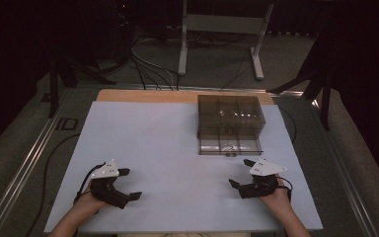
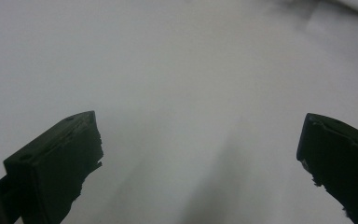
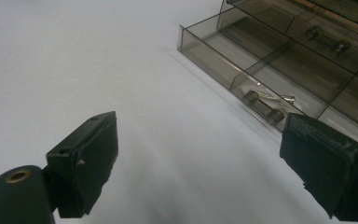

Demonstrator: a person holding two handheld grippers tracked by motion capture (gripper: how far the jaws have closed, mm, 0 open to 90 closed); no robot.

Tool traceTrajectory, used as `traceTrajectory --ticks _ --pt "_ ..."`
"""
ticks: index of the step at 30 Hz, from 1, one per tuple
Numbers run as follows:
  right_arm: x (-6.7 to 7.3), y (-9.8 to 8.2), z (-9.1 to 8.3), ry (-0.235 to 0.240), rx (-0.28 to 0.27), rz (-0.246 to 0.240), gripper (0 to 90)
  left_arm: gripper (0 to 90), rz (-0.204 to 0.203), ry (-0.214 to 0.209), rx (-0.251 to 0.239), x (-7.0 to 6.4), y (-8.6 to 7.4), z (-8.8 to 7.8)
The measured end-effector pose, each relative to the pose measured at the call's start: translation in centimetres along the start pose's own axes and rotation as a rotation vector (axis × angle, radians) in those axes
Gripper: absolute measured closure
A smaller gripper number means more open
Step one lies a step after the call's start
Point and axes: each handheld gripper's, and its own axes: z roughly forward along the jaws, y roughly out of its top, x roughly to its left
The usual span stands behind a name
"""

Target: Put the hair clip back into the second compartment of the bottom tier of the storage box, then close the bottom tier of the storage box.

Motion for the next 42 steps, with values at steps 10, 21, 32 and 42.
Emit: traceTrajectory --ticks 10,21,32,42 --pt "0.1 0.1 -0.1 0.002 0.002 -0.015 11.6 0.0 -0.005 -0.003 -0.010 -0.1 0.1 0.0" --pt "0.1 0.9 -1.0 0.002 0.002 -0.015 11.6 0.0 0.009 -0.006 -0.013 -0.5 0.3 0.1" --pt "0.4 2.2 -1.4 0.047 0.015 -0.008 11.6 0.0 0.010 -0.014 -0.020 -0.6 0.3 0.0" --pt "0.3 3.9 -1.7 0.014 0.040 -0.005 11.6 0.0 0.024 -0.019 -0.027 -0.7 0.4 0.0"
